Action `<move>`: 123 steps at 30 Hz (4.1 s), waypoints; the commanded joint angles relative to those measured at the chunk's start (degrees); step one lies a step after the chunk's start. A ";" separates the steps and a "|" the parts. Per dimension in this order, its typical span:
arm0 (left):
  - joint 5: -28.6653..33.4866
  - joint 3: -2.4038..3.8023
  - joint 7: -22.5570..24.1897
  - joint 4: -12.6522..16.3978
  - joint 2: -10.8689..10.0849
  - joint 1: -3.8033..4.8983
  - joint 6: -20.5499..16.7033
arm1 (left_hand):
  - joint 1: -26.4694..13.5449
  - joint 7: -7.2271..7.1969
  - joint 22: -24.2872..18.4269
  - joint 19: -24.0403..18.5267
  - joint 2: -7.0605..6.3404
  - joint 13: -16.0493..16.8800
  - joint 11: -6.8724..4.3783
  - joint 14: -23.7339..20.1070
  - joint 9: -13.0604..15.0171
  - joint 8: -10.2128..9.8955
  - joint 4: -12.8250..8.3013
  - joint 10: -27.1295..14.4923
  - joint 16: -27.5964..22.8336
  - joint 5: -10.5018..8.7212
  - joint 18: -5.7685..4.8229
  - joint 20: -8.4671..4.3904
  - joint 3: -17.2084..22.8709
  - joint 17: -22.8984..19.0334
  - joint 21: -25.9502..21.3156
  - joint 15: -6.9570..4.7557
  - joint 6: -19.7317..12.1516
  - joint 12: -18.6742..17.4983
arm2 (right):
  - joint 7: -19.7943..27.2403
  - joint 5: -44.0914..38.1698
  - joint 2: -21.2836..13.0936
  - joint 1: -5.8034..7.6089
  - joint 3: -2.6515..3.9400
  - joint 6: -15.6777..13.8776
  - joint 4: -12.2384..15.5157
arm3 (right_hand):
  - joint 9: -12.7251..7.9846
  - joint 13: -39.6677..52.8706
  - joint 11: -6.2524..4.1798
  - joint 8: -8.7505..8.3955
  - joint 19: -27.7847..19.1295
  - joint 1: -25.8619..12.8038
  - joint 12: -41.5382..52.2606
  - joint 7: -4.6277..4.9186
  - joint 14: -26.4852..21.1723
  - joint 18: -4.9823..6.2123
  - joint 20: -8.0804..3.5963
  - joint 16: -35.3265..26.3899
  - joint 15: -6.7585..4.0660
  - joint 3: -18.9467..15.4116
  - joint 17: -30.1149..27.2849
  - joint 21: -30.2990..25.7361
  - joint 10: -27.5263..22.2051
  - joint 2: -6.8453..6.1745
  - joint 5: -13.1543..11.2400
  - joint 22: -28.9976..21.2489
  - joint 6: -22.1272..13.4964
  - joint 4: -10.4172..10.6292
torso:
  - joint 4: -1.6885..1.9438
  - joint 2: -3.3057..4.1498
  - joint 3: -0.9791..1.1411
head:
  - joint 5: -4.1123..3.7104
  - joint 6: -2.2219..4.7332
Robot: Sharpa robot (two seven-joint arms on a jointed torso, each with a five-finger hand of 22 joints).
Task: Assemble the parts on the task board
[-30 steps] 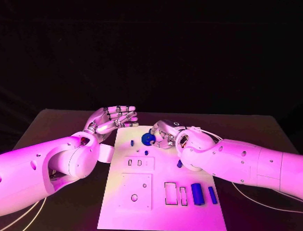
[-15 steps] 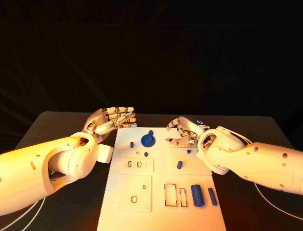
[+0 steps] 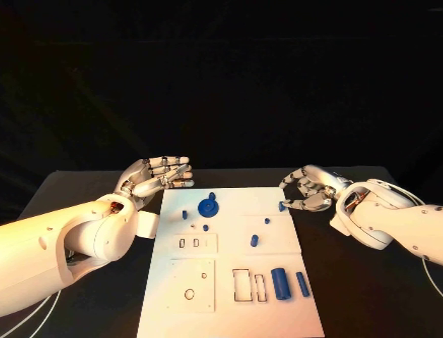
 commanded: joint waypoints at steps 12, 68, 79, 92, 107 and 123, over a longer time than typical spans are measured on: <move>0.21 0.03 0.46 -0.50 0.55 -0.01 1.27 | -0.26 3.60 0.00 0.07 0.06 -0.04 0.07 -0.39 -0.08 0.22 0.09 -0.22 -0.22 -0.16 0.65 0.03 0.32 0.09 0.20 -0.15 -0.32 -0.35 | 4.87 1.61 0.98 -1.76 -0.17 5.54 -6.02 | -0.18 2.99 0.06 -0.37 1.68 0.93 -0.34 0.16 5.36 -0.03 -0.14 0.17 -0.02 0.09 12.41 0.03 -0.56 0.21 -0.13 10.28 -0.22 -0.70 | -0.15 -0.05 0.34 | 0.16 -0.28; 0.21 0.02 0.30 -0.95 0.67 -0.02 1.39 | -0.41 3.60 -0.03 -0.03 -0.02 -0.03 0.08 -0.44 -0.10 0.27 -0.11 -0.23 -0.34 -0.17 0.65 0.05 0.57 0.24 0.24 -0.13 -0.40 -0.45 | 4.81 2.47 6.93 -4.02 -0.16 3.65 -12.04 | 0.60 4.82 -1.72 3.75 2.48 -0.97 1.22 -1.89 5.54 -0.29 -1.29 0.38 -1.44 5.19 13.18 0.85 1.54 3.83 -1.24 11.21 6.84 -1.19 | -0.22 -0.21 0.15 | 0.43 -1.01; 0.21 0.02 0.26 -0.94 0.60 -0.02 1.40 | -0.41 3.60 -0.03 -0.03 -0.02 -0.03 0.08 -0.44 -0.10 0.27 -0.11 -0.23 -0.34 -0.17 0.65 0.05 0.57 0.24 0.24 -0.13 -0.40 -0.45 | 3.52 2.42 7.03 -4.11 -0.16 0.37 -11.71 | 1.13 5.29 -2.32 5.15 2.67 -1.85 1.57 -2.56 5.54 -0.36 -1.82 0.37 -1.99 5.48 13.17 1.06 2.08 4.13 -1.34 11.43 7.79 -1.43 | -0.27 -0.18 0.15 | 0.39 -1.15; 0.21 0.02 0.24 -1.47 0.61 -0.02 1.42 | -0.41 3.60 -0.03 -0.03 -0.02 -0.03 0.08 -0.44 -0.10 0.27 -0.11 -0.23 -0.34 -0.17 0.65 0.05 0.57 0.24 0.24 -0.13 -0.40 -0.45 | -2.34 1.66 5.84 -3.08 0.06 -6.13 -5.63 | 1.49 5.45 -2.74 6.11 2.93 -1.76 1.63 -2.96 5.56 -0.45 -2.28 0.38 -2.42 6.95 13.24 1.34 2.36 5.45 -1.18 11.70 7.72 -2.18 | -0.34 -0.56 0.05 | 0.72 -1.28; 0.28 -0.06 0.18 -3.92 1.33 -0.07 1.53 | -0.52 3.61 -0.04 -0.08 -0.04 -0.02 0.08 -0.43 -0.10 0.33 -0.23 -0.20 -0.40 -0.18 0.65 0.06 0.75 0.35 0.29 -0.12 -0.42 -0.48 | -12.42 -3.78 10.04 -2.07 0.03 -8.98 6.18 | 1.62 5.37 -2.79 6.43 3.23 -2.19 1.52 -3.01 5.56 -0.57 -2.37 0.37 -2.48 7.48 13.23 1.73 2.35 5.99 -1.21 12.03 7.57 -2.22 | -0.39 -1.91 -0.48 | 2.98 -2.83; 0.28 -0.20 0.09 -5.77 2.01 -0.09 1.49 | -0.57 3.60 -0.04 -0.08 -0.04 -0.01 0.07 -0.40 -0.09 0.36 -0.25 -0.16 -0.40 -0.18 0.66 0.06 0.79 0.38 0.31 -0.13 -0.40 -0.48 | -17.87 -12.87 19.79 -6.86 -0.70 -8.67 6.85 | 1.72 5.27 -2.82 6.65 3.07 -2.73 1.39 -3.01 5.49 -0.49 -2.44 0.28 -2.53 7.59 12.90 1.48 2.30 5.83 -1.29 11.85 7.33 -2.32 | -0.59 -2.77 -1.02 | 5.19 -4.57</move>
